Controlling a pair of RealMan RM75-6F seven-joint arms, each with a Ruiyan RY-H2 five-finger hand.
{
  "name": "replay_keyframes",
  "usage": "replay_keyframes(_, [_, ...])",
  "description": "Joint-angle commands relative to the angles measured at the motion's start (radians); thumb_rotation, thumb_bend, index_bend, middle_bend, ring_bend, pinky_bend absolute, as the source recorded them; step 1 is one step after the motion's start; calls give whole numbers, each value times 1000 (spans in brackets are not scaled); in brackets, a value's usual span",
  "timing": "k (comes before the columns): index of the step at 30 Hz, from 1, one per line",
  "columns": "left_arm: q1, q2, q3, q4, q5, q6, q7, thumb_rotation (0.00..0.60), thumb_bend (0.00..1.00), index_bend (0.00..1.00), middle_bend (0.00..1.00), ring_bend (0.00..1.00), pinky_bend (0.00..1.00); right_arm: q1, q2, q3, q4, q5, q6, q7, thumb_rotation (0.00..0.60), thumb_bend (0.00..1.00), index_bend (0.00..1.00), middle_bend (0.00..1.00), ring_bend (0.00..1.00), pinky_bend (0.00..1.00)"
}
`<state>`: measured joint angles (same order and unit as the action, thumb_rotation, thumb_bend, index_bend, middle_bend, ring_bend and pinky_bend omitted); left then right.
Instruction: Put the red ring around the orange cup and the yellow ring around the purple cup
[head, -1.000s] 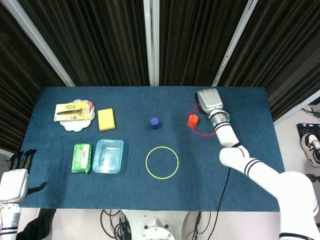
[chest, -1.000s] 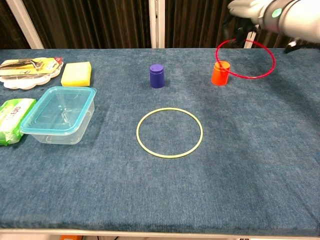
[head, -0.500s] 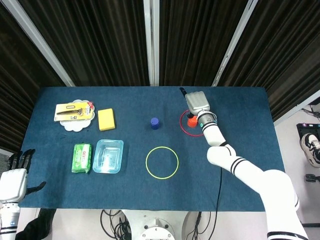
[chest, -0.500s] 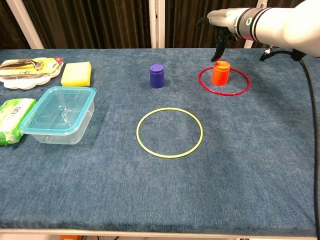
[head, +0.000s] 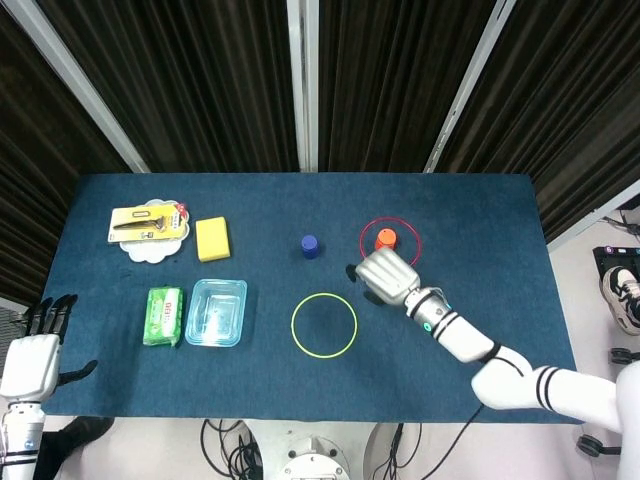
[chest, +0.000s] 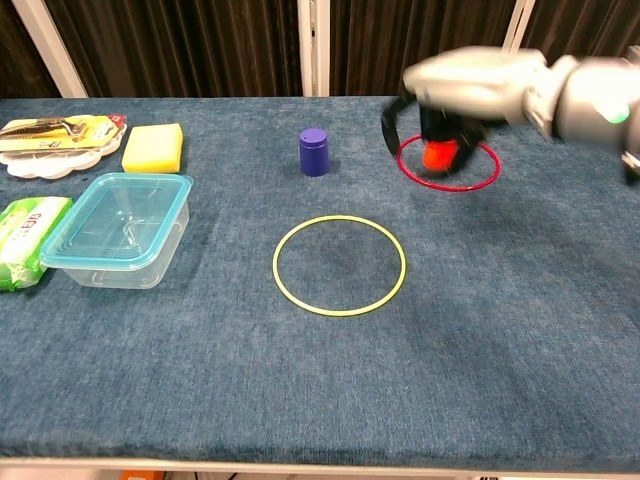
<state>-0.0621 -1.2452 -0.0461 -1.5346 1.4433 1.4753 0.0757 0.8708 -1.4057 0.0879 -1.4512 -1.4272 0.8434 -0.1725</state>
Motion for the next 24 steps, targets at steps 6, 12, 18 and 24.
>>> replay_keyframes(6, [2, -1, 3, -10, 7, 7, 11, 600, 95, 57, 49, 0, 0, -46, -9, -142, -10, -183, 20, 27, 600, 275, 514, 958, 882, 776])
replay_keyframes(12, [10, -2, 6, -7, 2, 14, 6, 600, 95, 57, 49, 0, 0, -31, -68, -139, 35, -198, 0, 31, 600, 297, 512, 958, 882, 776])
replay_keyframes(18, [13, -5, 7, 2, 0, 14, -4, 600, 95, 57, 50, 0, 0, -19, -100, -129, 67, -195, -16, 38, 600, 304, 511, 959, 882, 776])
replay_keyframes(24, [15, -7, 7, 9, -4, 12, -12, 600, 95, 56, 49, 0, 0, -12, -115, -125, 77, -188, -30, 39, 600, 304, 506, 959, 881, 776])
